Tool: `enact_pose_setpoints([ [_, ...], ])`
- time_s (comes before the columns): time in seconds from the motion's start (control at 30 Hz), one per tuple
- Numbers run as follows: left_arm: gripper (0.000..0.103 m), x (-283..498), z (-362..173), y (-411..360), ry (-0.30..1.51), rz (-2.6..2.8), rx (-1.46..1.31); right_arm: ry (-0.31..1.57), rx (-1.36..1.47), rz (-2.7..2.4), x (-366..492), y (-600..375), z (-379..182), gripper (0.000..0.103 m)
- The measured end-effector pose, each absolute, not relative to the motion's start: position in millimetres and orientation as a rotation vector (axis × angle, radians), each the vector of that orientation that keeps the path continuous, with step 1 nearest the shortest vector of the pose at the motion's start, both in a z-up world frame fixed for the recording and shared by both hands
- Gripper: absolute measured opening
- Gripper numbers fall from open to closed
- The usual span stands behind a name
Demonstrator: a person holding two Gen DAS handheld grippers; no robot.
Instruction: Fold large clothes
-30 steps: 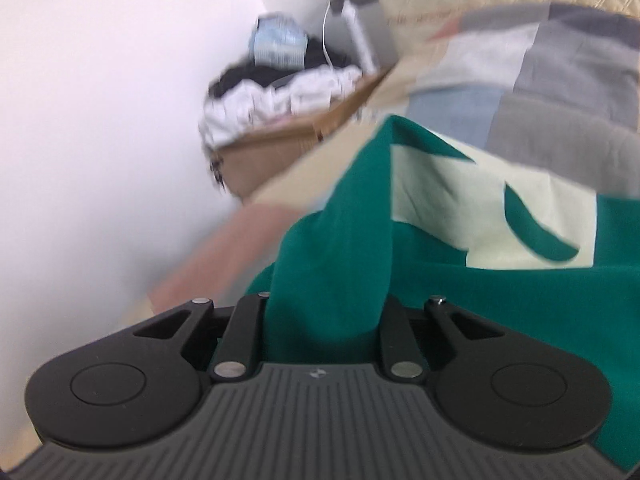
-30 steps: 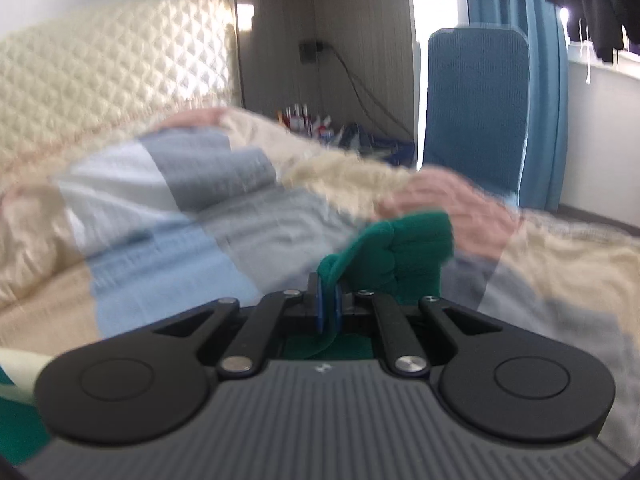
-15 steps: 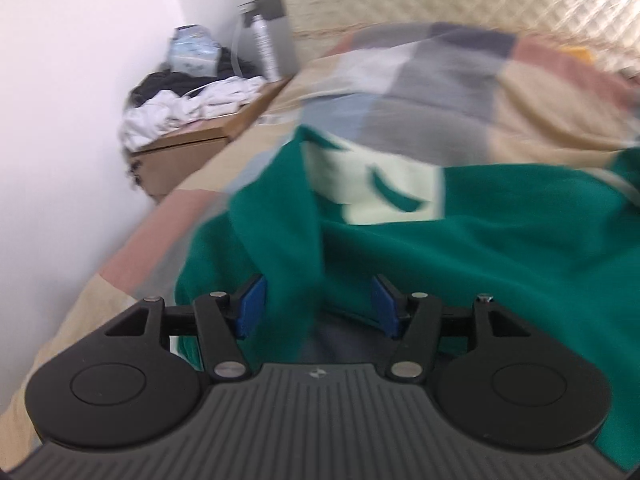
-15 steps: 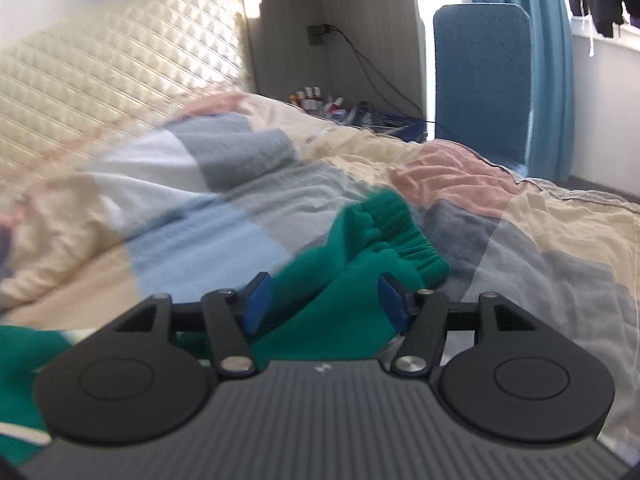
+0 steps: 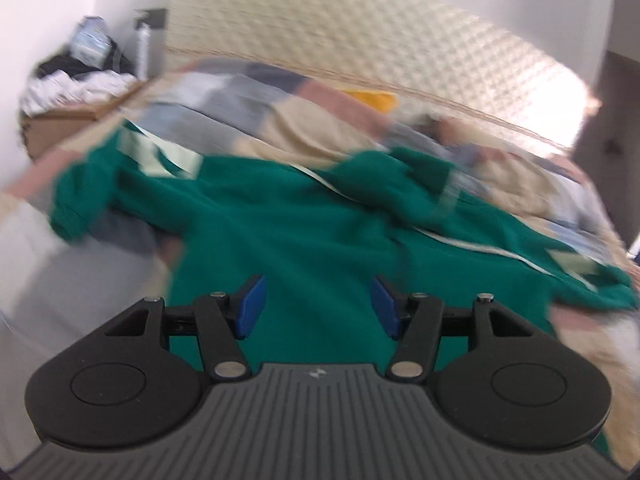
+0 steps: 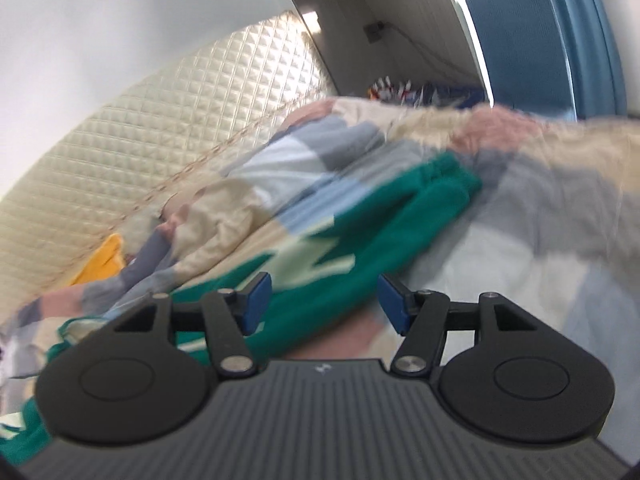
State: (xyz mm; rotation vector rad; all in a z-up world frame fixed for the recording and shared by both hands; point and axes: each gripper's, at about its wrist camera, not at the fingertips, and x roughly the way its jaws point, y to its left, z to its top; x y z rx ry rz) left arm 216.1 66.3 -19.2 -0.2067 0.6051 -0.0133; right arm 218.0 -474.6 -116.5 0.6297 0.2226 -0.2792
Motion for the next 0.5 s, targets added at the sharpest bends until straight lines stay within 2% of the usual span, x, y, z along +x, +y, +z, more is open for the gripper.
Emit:
enact_pose_setpoints([
  [0.2, 0.063, 174, -65, -4, 0.650, -0.087, -0.191, 0.258, 0.729, -0.217, 212, -499, -149, 0.063],
  [0.4, 0.063, 196, -120, -14, 0.753, -0.058, -0.202, 0.266, 0.857, -0.208, 245, -544, -186, 0.063],
  [0.5, 0.063, 201, -132, -13, 0.712, -0.026, -0.163, 0.243, 0.891, -0.188, 272, -564, -200, 0.064],
])
